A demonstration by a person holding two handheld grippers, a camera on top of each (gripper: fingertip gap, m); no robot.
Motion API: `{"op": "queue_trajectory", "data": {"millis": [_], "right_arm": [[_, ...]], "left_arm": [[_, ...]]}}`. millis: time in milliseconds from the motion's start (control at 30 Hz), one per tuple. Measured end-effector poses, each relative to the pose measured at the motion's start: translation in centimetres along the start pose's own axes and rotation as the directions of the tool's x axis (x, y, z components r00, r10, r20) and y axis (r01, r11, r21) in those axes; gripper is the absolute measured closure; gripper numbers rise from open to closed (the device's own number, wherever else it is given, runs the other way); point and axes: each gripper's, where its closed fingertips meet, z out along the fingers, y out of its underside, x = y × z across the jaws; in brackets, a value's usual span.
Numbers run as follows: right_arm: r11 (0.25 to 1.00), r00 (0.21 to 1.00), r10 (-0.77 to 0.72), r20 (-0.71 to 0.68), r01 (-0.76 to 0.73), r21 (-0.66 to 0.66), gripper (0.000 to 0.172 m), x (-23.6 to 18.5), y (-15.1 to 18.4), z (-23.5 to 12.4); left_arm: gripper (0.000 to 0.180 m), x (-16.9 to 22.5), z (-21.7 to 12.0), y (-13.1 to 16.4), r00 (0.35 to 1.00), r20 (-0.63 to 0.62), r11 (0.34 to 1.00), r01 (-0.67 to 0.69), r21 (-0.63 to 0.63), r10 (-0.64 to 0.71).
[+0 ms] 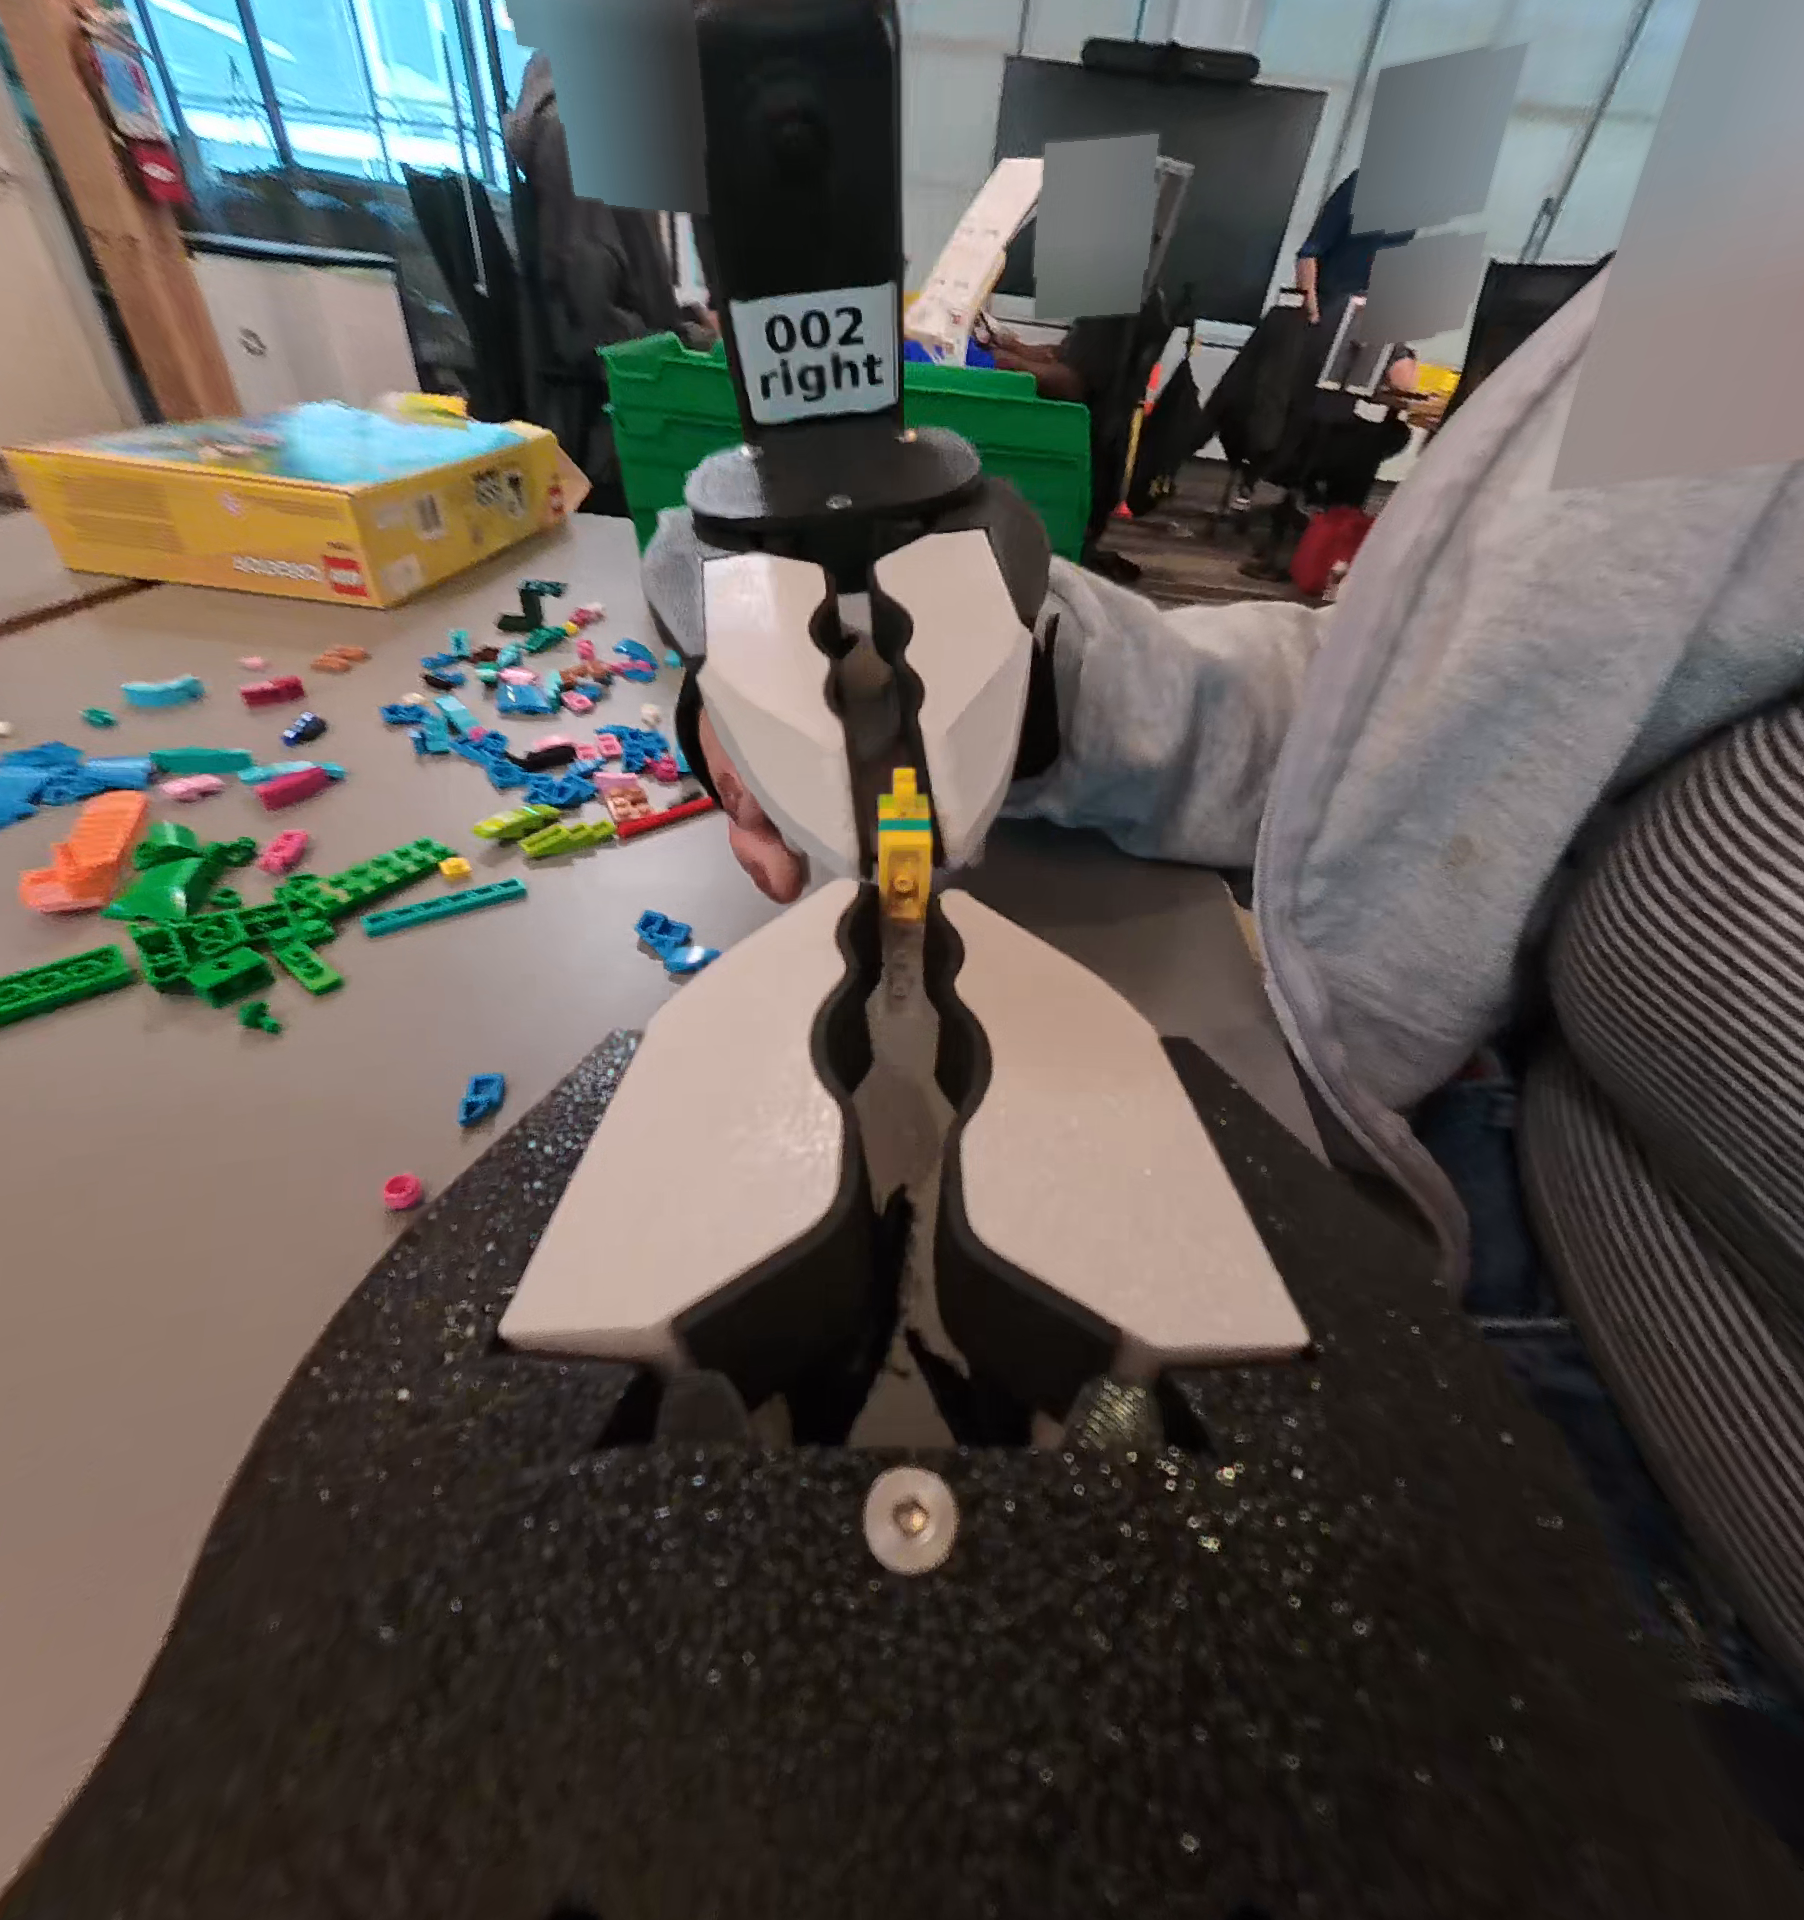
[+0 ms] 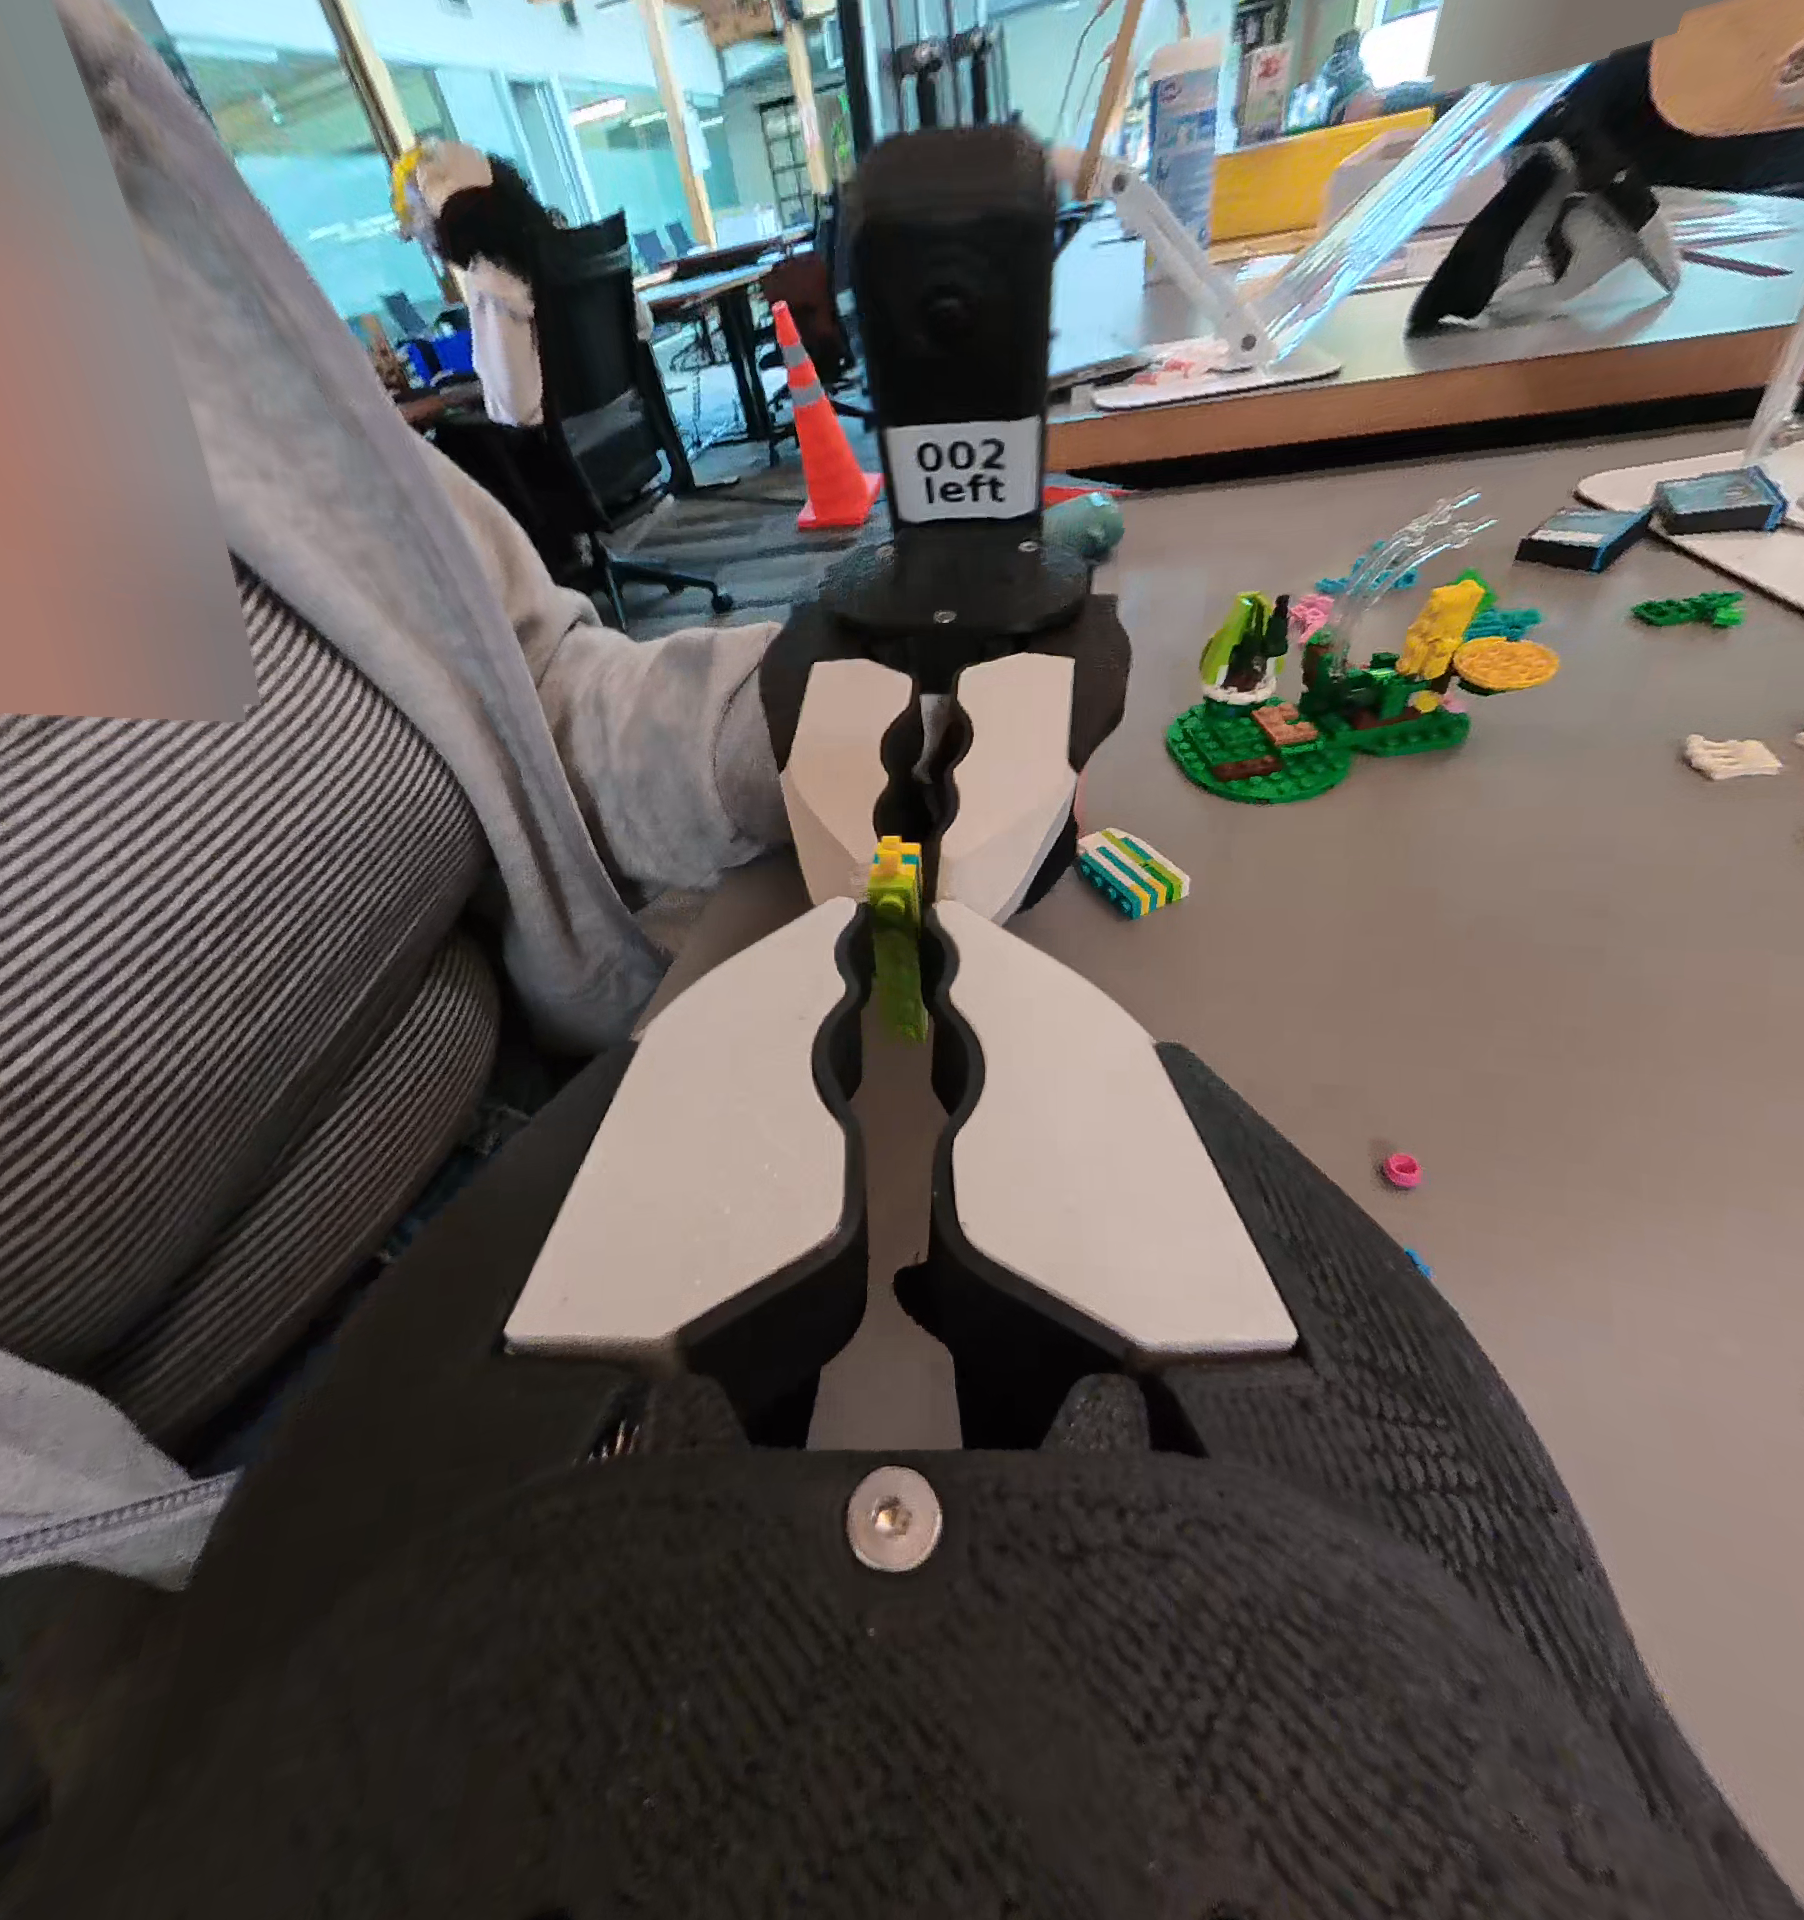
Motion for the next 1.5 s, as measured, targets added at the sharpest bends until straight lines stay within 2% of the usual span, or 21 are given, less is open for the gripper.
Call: {"op": "queue_trajectory", "data": {"millis": [167,233,400,600,800,900,1033,1167,1300,1400,1500], "right_arm": [[0.995,0.999,-0.04,-0.01,0.041,0.088,0.165,0.0,-1.1,0.0],[0.994,0.998,-0.065,-0.022,0.067,0.091,0.165,-0.1,-1.3,0.0],[0.995,0.994,-0.099,0.042,0.098,0.033,0.165,-1.1,-0.5,-0.5],[0.995,0.993,-0.096,0.063,0.097,-0.021,0.165,-1.6,0.1,-0.9],[0.994,1.0,0.004,0.012,-0.005,0.109,0.159,-0.4,-1.7,-0.8],[0.985,1.0,0.021,0.006,-0.022,0.17,0.156,-0.1,-2.5,-1.0],[0.991,0.997,-0.018,-0.076,0.028,0.131,0.155,0.8,-1.9,-0.8],[0.988,0.993,-0.033,-0.111,0.049,0.147,0.155,1.1,-2.2,-0.2],[0.98,0.989,-0.03,-0.147,0.058,0.188,0.163,1.4,-2.8,0.1],[0.98,0.991,-0.031,-0.128,0.055,0.191,0.165,1.0,-2.9,0.3],[0.972,0.999,0.0,0.053,-0.012,0.236,0.165,-1.0,-3.2,0.0]], "left_arm": [[0.172,-0.2,0.3,-0.7,0.998,0.055,0.999,-0.04,0.033,0.038],[0.172,0.1,0.2,-1.1,0.999,0.027,0.998,-0.02,0.056,0.019],[0.172,1.2,0.5,-0.6,0.998,-0.053,1.0,-0.017,0.023,0.018],[0.172,1.6,0.7,-0.4,0.997,-0.077,1.0,-0.014,0.015,0.015],[0.172,0.0,0.0,-2.4,0.999,0.015,0.985,0.036,0.166,-0.039],[0.171,-0.2,-0.1,-3.2,0.997,0.015,0.97,0.072,0.233,-0.078],[0.172,-0.9,-1.2,-4.6,0.989,0.007,0.924,0.137,0.358,-0.149],[0.173,-1.4,-1.5,-4.6,0.982,-0.001,0.907,0.173,0.383,-0.187],[0.173,-1.5,-1.3,-4.5,0.982,0.012,0.909,0.169,0.381,-0.188],[0.173,-0.8,-1.4,-4.6,0.979,-0.058,0.905,0.203,0.375,-0.196],[0.172,1.3,-1.2,-5.1,0.948,-0.241,0.896,0.283,0.342,-0.207]]}}
